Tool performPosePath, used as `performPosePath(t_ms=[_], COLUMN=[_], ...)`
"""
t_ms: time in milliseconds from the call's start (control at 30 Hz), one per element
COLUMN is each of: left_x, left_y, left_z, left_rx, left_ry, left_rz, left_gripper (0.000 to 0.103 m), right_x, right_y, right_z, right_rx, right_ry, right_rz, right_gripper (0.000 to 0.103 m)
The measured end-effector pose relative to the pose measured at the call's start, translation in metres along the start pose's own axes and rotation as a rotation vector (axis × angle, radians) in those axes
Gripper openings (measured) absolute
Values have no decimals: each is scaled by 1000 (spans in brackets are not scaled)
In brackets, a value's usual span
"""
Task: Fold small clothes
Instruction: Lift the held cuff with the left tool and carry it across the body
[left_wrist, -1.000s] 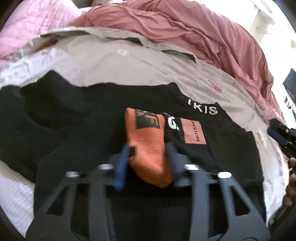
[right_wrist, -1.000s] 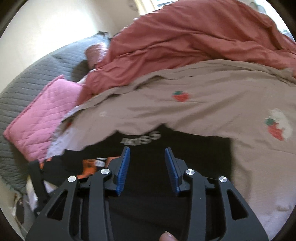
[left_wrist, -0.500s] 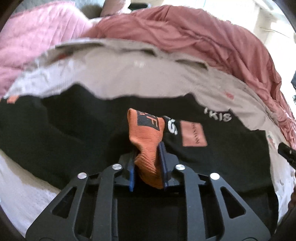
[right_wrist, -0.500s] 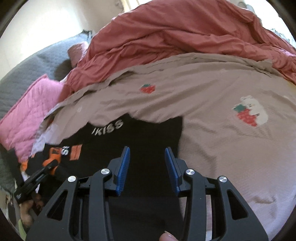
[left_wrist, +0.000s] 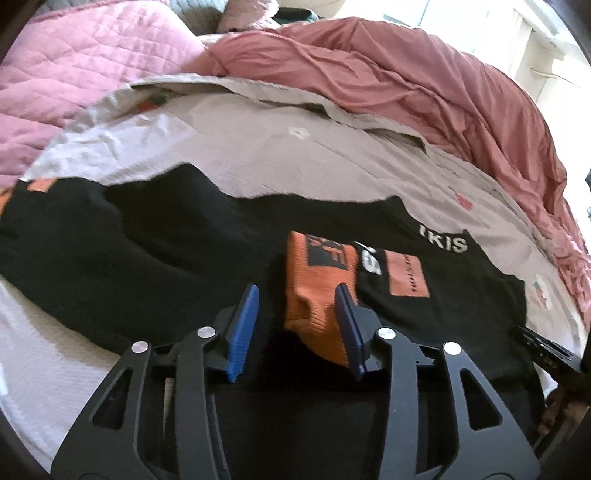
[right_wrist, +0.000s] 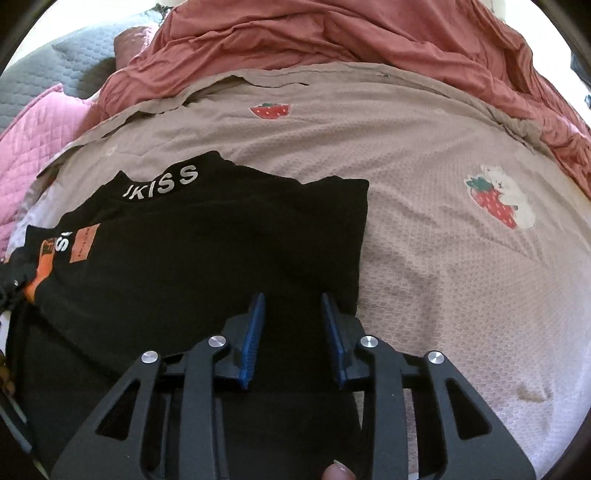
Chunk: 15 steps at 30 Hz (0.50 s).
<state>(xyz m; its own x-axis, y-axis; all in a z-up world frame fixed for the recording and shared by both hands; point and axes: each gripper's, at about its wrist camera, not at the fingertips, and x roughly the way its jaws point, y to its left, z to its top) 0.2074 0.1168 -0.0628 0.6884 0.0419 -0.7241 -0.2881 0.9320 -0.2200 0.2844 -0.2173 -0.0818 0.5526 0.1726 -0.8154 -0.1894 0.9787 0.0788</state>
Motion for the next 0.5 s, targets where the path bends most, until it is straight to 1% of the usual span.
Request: performPosePath(t_ms=[33, 67, 133, 167, 200, 267, 367, 467, 500], left_x=[-2, -6, -11, -13, -16, -20, -28, -36, -39], left_y=[1, 3, 7, 9, 11, 15, 26, 42, 48], left_z=[1, 2, 4, 5, 6, 7, 11, 14, 15], left_rx=[1, -4, -16, -18, -18, -17, -42, -83, -99], left_ry=[-6, -15, -26, -31, -39, -50, -72, -96, -105], left_rz=[6, 8, 4, 8, 22, 52, 71, 100, 114], left_gripper=[39, 43, 52, 54, 55, 63, 71, 74, 75], right_x=[-1, -3, -7, -11, -14, -20, -30, -40, -44], right_y=[0, 1, 2, 4, 6, 8, 15, 31, 41], right_z=[0, 0, 0, 1, 2, 3, 5, 7, 7], right_rx=[1, 1, 3, 2, 0, -8, -19, -47, -65], right_ry=[-1, -5, -13, -20, -27, -41, -61, -78, -87], right_rz=[3, 11, 27, 33, 37, 43, 73, 115, 138], right_gripper=[35, 40, 46, 49, 50, 58, 65, 74, 75])
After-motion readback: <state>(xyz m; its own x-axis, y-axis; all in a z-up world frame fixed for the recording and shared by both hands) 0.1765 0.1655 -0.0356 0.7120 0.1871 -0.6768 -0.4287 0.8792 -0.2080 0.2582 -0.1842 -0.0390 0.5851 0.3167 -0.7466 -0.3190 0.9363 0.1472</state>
